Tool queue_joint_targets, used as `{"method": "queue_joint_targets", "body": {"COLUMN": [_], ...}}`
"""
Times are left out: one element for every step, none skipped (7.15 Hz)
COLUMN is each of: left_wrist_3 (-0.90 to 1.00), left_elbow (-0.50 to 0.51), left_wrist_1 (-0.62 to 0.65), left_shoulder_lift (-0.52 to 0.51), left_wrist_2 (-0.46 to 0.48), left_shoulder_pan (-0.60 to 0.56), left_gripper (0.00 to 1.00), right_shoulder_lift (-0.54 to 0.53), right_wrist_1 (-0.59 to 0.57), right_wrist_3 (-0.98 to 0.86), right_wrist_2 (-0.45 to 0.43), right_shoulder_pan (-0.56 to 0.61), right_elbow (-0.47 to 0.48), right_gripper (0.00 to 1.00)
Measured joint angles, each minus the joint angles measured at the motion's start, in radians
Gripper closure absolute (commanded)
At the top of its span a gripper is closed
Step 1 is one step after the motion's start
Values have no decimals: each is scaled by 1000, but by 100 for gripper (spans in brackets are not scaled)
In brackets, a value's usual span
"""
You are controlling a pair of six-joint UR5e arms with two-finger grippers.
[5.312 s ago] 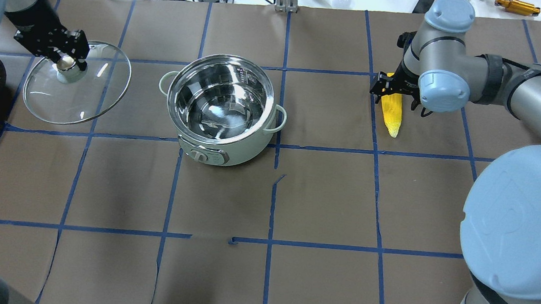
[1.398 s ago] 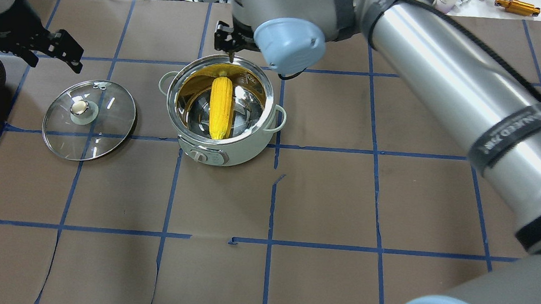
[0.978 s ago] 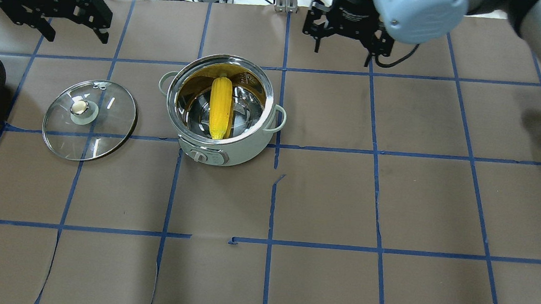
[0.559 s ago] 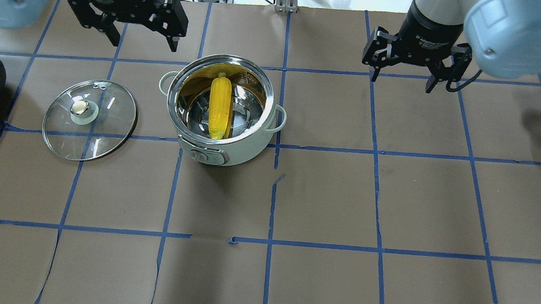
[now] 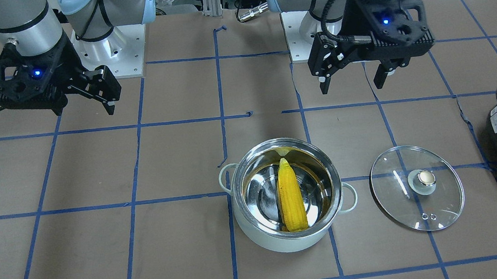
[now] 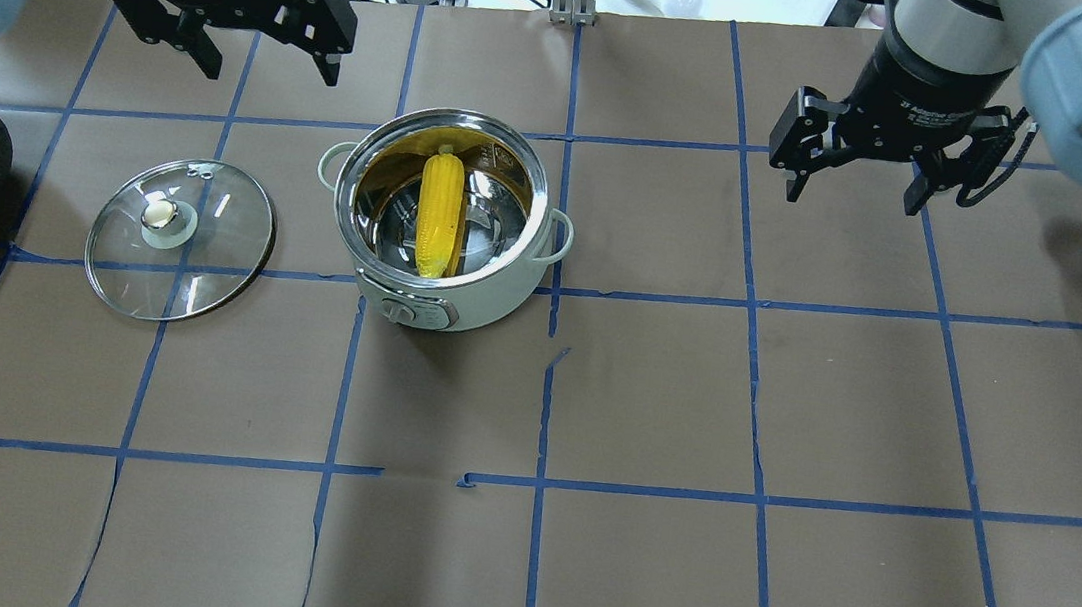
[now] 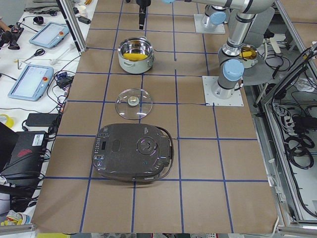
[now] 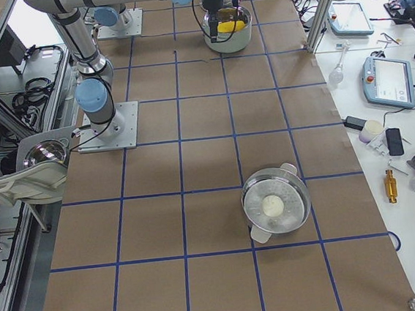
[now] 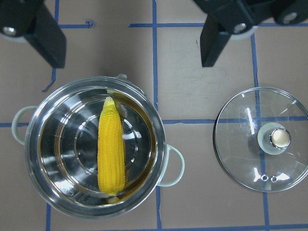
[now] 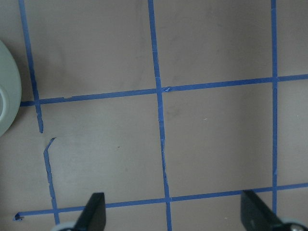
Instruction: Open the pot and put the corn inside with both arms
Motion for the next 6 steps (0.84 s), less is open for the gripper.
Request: {"method": "queue_joint_targets", "body": {"left_wrist_3": [21, 31, 35, 37, 37, 37], "left_elbow": [-5, -11, -15, -16, -17, -17], "left_wrist_1": [-1, -1, -3, -4, -5, -9], "left_shoulder_lift": [4, 5, 6, 7, 7, 8], "left_wrist_2": [-6, -9, -9, -7, -6, -7], "left_shoulder_pan": [34, 48, 53, 53, 53, 53], "left_gripper": [0, 0, 0, 0, 0, 0], "right_shoulder_lift": [-7, -13, -17, -21, -26, -29], "right_wrist_1": [13, 28, 37, 45, 55, 64], "right_wrist_3": [-14, -21, -26, -29, -31, -31], "right_wrist_2": [-3, -6, -6, -6, -6, -4], "right_shoulder_pan": [-3, -5, -6, -7, -8, -8], "right_elbow": [-2, -6, -7, -9, -10, -11], "right_gripper": [0, 0, 0, 0, 0, 0]}}
